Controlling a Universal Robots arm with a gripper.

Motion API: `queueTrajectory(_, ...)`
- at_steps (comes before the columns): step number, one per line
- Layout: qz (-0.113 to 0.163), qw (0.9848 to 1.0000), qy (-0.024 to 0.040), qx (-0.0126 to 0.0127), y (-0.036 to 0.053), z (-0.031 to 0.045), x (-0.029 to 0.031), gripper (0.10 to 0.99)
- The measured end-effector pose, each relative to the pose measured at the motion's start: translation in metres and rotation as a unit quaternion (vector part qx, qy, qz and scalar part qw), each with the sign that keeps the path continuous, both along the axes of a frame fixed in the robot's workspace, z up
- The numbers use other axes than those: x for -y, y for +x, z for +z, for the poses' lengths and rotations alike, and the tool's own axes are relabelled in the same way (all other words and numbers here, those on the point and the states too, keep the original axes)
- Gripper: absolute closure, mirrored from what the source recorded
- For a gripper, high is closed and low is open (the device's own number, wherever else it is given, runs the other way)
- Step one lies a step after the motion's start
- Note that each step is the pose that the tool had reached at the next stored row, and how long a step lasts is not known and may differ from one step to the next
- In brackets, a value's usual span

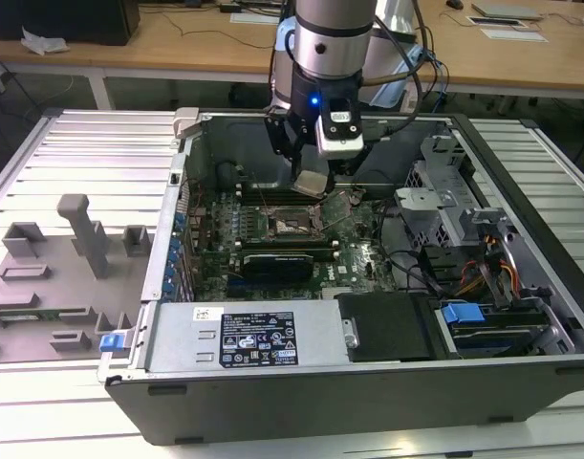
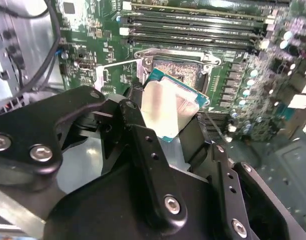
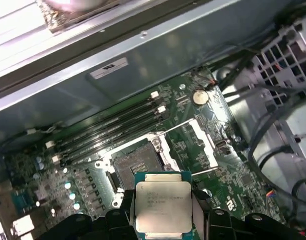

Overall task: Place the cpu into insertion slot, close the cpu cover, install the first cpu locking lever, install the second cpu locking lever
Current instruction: 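Place the cpu into insertion slot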

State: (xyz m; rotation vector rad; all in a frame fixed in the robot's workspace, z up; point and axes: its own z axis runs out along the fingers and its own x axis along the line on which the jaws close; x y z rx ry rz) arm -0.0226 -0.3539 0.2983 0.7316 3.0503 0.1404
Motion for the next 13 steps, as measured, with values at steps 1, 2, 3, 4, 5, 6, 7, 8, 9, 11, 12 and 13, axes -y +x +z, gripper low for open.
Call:
queueTrajectory(1, -0.008, 1.0000, 0.0000, 0.0000, 0.0000, -0.0001, 0.0000, 0.545)
queueTrajectory(2, -0.022, 0.9998, 0.0000, 0.0000, 0.0000, -0.0004, 0.0000, 0.545)
queueTrajectory(3, -0.034, 0.9994, 0.0000, 0.0000, 0.0000, -0.0006, 0.0000, 0.545)
queueTrajectory(4, -0.042, 0.9991, 0.0000, 0.0000, 0.0000, -0.0007, 0.0000, 0.545)
queueTrajectory(5, -0.057, 0.9984, 0.0000, 0.0000, 0.0000, -0.0009, 0.0000, 0.545)
queueTrajectory(6, -0.073, 0.9973, 0.0000, 0.0000, 0.0000, -0.0012, 0.0000, 0.545)
queueTrajectory(7, -0.086, 0.9963, 0.0000, 0.0000, 0.0000, -0.0014, 0.0000, 0.545)
queueTrajectory(8, -0.094, 0.9955, 0.0000, 0.0000, 0.0000, -0.0015, 0.0000, 0.545)
queueTrajectory(9, -0.104, 0.9946, 0.0000, 0.0000, 0.0000, -0.0016, 0.0000, 0.545)
queueTrajectory(11, -0.121, 0.9926, 0.0000, 0.0000, 0.0000, -0.0019, 0.0000, 0.545)
queueTrajectory(12, -0.130, 0.9915, 0.0000, 0.0000, 0.0000, -0.0020, 0.0000, 0.545)
queueTrajectory(13, -0.141, 0.9900, 0.0000, 0.0000, 0.0000, -0.0021, 0.0000, 0.545)
